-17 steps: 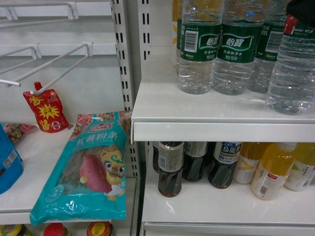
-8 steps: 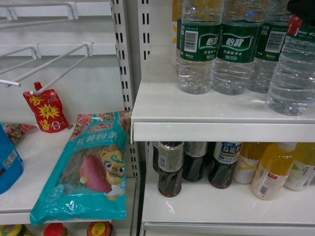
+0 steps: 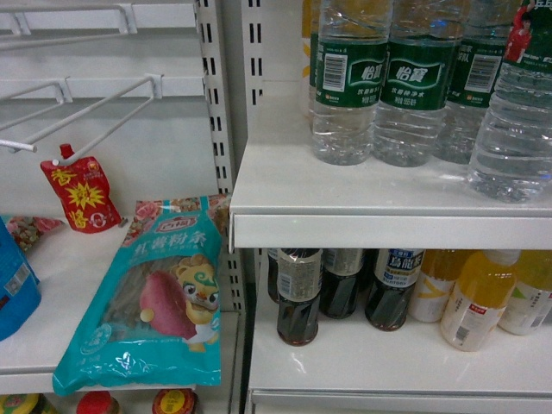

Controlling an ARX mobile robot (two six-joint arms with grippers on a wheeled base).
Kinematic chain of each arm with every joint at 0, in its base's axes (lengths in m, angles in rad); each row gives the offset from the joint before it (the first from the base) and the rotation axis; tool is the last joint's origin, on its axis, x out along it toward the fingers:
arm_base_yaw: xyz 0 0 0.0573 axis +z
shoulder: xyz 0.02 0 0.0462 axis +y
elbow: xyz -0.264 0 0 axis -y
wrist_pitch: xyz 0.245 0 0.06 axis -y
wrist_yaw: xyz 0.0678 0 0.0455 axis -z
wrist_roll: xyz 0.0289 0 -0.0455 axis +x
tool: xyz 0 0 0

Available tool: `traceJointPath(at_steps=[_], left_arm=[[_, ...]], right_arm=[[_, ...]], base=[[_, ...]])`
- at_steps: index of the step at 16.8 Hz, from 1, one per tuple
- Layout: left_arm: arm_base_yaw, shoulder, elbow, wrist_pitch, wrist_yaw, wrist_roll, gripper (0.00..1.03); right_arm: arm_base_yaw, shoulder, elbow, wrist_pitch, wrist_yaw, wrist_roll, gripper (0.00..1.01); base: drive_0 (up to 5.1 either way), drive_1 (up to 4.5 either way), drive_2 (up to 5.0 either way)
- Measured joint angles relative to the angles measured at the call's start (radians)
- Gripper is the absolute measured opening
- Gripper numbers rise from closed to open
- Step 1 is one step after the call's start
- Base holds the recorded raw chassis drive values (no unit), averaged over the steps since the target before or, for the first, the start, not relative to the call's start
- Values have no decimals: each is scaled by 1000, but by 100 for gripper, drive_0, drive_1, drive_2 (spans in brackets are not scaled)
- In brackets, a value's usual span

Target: Move water from second to third shelf

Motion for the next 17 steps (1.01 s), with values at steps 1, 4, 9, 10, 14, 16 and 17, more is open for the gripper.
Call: traceJointPath(at_steps=[1, 4, 9, 10, 14, 16, 17], left_arm=[[0, 0, 0, 0, 0, 0, 98], [0, 0, 0, 0, 0, 0, 98], [0, 0, 0, 0, 0, 0, 98], [0, 0, 0, 0, 0, 0, 98], [0, 0, 0, 0, 0, 0, 98], [0, 0, 0, 0, 0, 0, 98], [0, 0, 0, 0, 0, 0, 98]], right_arm=[[0, -32, -16, -16, 2, 1, 98], [1, -140, -69, -50, 4, 3, 98], [-42, -442, -238, -65, 38, -1, 90], [-109, -563, -335, -47, 12, -1, 75], [-125, -791, -562, -63, 8, -1, 24], [-125, -851, -619, -60, 8, 0, 2], [-125, -865, -631, -64, 8, -1, 2]], base=[[0, 0, 0], [0, 0, 0], [0, 0, 0], [0, 0, 0], [0, 0, 0], [0, 0, 0], [0, 0, 0]])
